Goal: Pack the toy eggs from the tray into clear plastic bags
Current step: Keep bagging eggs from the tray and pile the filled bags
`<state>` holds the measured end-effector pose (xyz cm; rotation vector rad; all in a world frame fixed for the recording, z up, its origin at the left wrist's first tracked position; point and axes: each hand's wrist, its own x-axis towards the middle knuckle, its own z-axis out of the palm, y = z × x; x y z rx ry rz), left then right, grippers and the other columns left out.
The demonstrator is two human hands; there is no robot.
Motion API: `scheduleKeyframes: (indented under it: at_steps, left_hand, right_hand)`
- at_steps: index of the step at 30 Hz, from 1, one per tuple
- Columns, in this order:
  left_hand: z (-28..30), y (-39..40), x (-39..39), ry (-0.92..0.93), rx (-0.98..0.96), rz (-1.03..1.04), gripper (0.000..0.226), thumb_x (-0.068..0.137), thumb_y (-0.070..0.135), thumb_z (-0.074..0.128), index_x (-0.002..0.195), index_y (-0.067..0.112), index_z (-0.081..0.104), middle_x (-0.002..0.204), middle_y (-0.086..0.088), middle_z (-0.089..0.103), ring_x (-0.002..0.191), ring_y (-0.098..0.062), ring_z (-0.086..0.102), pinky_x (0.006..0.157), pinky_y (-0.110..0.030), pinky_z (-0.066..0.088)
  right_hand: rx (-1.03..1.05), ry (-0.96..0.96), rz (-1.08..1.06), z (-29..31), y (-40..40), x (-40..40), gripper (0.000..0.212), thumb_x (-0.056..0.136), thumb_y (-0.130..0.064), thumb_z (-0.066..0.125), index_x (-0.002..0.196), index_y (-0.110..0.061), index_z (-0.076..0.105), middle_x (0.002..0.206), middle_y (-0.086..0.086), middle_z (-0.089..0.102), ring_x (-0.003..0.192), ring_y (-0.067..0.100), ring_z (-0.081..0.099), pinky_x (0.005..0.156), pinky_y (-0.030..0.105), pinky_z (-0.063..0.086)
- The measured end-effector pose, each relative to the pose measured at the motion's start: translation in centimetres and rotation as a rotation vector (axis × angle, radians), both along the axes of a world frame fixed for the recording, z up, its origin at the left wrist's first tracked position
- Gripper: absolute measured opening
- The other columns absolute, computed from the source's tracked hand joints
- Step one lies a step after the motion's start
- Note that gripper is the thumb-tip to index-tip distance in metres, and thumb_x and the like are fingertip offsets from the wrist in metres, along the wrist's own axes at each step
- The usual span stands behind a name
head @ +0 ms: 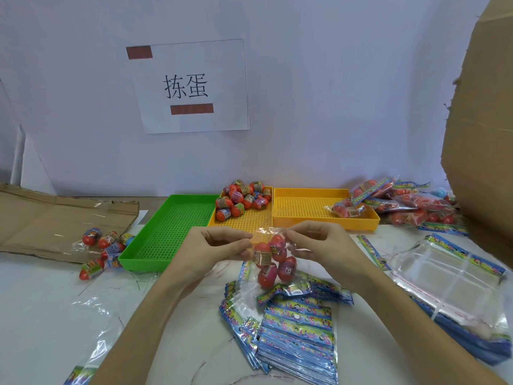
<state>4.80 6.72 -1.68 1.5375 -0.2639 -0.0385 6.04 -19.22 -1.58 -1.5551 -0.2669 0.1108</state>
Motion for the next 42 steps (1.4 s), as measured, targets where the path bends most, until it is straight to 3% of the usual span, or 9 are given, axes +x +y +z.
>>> scheduleKeyframes:
  at_steps: [6, 12, 17, 20, 22, 27, 32, 37, 42]
  left_hand:
    - [0.3, -0.2, -0.1, -0.052, -0.005, 0.053, 0.021, 0.074, 0.014, 0.089, 0.095, 0.010, 0.085, 0.092, -0.022, 0.079, 0.086, -0.033, 0.080, 0.077, -0.028, 0.063]
    - [0.7, -0.2, -0.2, -0.185, -0.027, 0.136, 0.018, 0.077, 0.009, 0.088, 0.094, 0.010, 0.085, 0.092, -0.018, 0.080, 0.088, -0.033, 0.080, 0.084, -0.033, 0.065]
    - [0.9, -0.1, -0.5, -0.328, 0.083, 0.109, 0.016, 0.077, 0.008, 0.086, 0.092, 0.014, 0.086, 0.092, -0.011, 0.081, 0.095, -0.025, 0.078, 0.088, -0.026, 0.061]
    - [1.1, -0.1, -0.6, -0.360, 0.132, 0.115, 0.015, 0.079, 0.007, 0.084, 0.093, 0.011, 0.086, 0.094, -0.007, 0.080, 0.095, -0.019, 0.076, 0.083, -0.021, 0.058]
    - [1.2, -0.1, -0.6, -0.387, 0.176, 0.119, 0.014, 0.080, 0.005, 0.083, 0.093, 0.009, 0.086, 0.095, -0.006, 0.080, 0.095, -0.017, 0.075, 0.081, -0.019, 0.057]
    - [1.3, 0.0, -0.7, -0.405, 0.254, 0.132, 0.017, 0.086, -0.008, 0.078, 0.095, 0.006, 0.085, 0.098, -0.005, 0.079, 0.097, -0.016, 0.074, 0.080, -0.021, 0.059]
    - [1.2, 0.3, -0.9, -0.371, 0.243, 0.129, 0.014, 0.089, -0.001, 0.078, 0.096, 0.010, 0.085, 0.101, -0.002, 0.079, 0.101, -0.014, 0.074, 0.080, -0.019, 0.058]
    - [0.9, -0.7, -0.8, -0.379, 0.182, 0.226, 0.014, 0.075, 0.011, 0.088, 0.089, 0.008, 0.085, 0.095, -0.004, 0.079, 0.094, -0.018, 0.076, 0.080, -0.020, 0.060]
    - [0.5, -1.2, -0.6, -0.418, 0.098, 0.216, 0.015, 0.074, 0.008, 0.087, 0.088, 0.007, 0.084, 0.095, -0.008, 0.077, 0.088, -0.021, 0.076, 0.082, -0.022, 0.061]
  right_hand:
    - [0.052, 0.047, 0.041, 0.1, -0.3, 0.2, 0.015, 0.093, -0.016, 0.075, 0.105, -0.018, 0.083, 0.098, 0.015, 0.077, 0.088, 0.021, 0.074, 0.079, 0.030, 0.061]
    - [0.151, 0.067, 0.068, 0.2, -0.1, 0.1, 0.021, 0.088, -0.021, 0.076, 0.106, -0.012, 0.082, 0.109, 0.012, 0.077, 0.100, 0.024, 0.074, 0.082, 0.033, 0.061]
    - [0.199, 0.040, 0.058, 0.4, 0.0, 0.2, 0.026, 0.079, -0.027, 0.079, 0.104, -0.019, 0.083, 0.108, 0.009, 0.079, 0.097, 0.019, 0.075, 0.082, 0.026, 0.060]
    - [0.159, -0.011, 0.030, 0.1, -0.1, 0.4, 0.013, 0.093, -0.013, 0.073, 0.098, -0.019, 0.084, 0.108, 0.006, 0.079, 0.103, 0.021, 0.075, 0.084, 0.024, 0.060]
    - [0.104, -0.053, 0.014, -0.1, -0.2, 0.4, 0.024, 0.097, -0.005, 0.065, 0.096, -0.020, 0.084, 0.107, 0.004, 0.079, 0.104, 0.018, 0.074, 0.084, 0.022, 0.059]
    - [-0.007, -0.160, -0.006, -0.2, -0.5, 0.4, 0.021, 0.093, -0.007, 0.070, 0.096, -0.023, 0.084, 0.104, -0.001, 0.080, 0.097, 0.016, 0.076, 0.084, 0.015, 0.056]
    - [0.038, -0.200, -0.006, -0.5, -0.1, 0.6, 0.040, 0.094, 0.005, 0.051, 0.096, -0.017, 0.084, 0.107, 0.000, 0.079, 0.106, 0.015, 0.073, 0.088, 0.021, 0.058]
    - [0.016, -0.219, -0.030, -0.3, 0.4, 0.2, 0.016, 0.096, -0.013, 0.071, 0.100, -0.024, 0.082, 0.105, 0.000, 0.079, 0.102, 0.016, 0.074, 0.089, 0.021, 0.057]
    - [0.032, -0.205, -0.058, -0.2, 0.8, -0.2, 0.013, 0.092, -0.009, 0.075, 0.101, -0.019, 0.079, 0.101, 0.000, 0.079, 0.098, 0.013, 0.073, 0.086, 0.018, 0.055]
